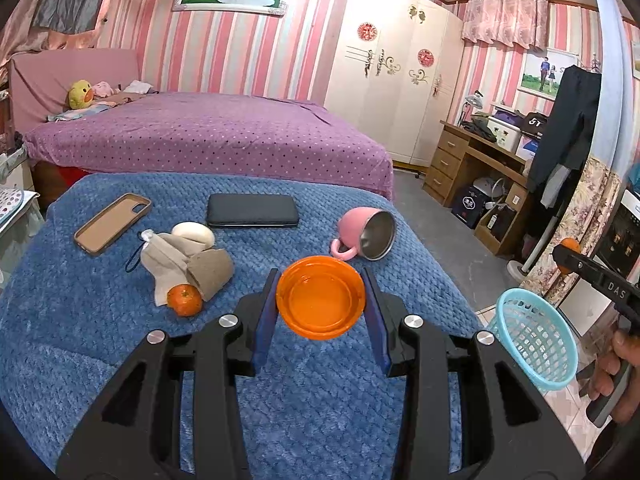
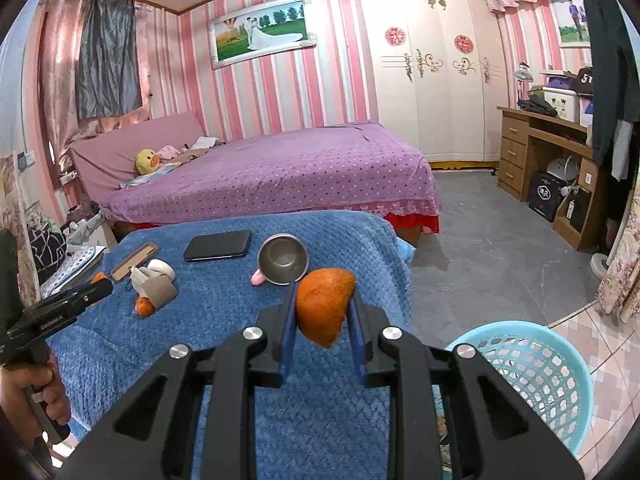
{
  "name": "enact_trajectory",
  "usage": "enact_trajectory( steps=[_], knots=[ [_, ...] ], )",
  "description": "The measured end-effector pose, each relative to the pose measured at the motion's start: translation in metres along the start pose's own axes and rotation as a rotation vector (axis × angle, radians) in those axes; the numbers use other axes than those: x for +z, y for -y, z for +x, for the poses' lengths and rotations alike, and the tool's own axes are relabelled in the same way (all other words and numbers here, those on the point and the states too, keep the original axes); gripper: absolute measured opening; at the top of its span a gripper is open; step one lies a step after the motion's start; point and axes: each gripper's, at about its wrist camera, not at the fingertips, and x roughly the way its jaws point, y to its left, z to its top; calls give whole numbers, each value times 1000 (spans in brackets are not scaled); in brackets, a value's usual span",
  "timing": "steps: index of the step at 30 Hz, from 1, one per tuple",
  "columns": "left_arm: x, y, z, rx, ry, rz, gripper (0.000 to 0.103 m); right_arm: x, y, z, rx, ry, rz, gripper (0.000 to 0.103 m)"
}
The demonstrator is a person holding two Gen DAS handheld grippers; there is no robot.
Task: Collect trash
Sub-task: 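Carry the orange lid in the left tool while the right tool carries the peel to the basket, then open the left tool over the basket while the right tool releases the peel into it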
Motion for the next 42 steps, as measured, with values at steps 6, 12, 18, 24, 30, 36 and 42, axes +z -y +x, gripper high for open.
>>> enact_trajectory(
  steps=[6, 12, 18, 24, 30, 36, 42],
  knots=[
    [5, 35, 9, -39, -11, 41, 38, 3, 23, -8, -61, 16, 17, 24],
    [11, 99, 23, -134, -21, 82, 38, 1, 69, -24, -154, 25, 99, 24],
    [3, 186, 43, -253, -63, 150, 38, -5, 113, -36, -204, 33, 190, 25],
    [-12, 253, 65, -336, -118, 196, 38, -13, 141, -53, -325, 98, 234, 79],
    [-28, 298, 89, -446, -211, 222, 64, -22, 183, -85, -403, 201, 379, 79],
    [-24, 312, 79, -412, -163, 293, 86, -22, 187, -85, -375, 219, 395, 79],
    [-6, 215, 61, -244, -113, 258, 86, -12, 148, -68, -263, 215, 306, 79]
  ],
)
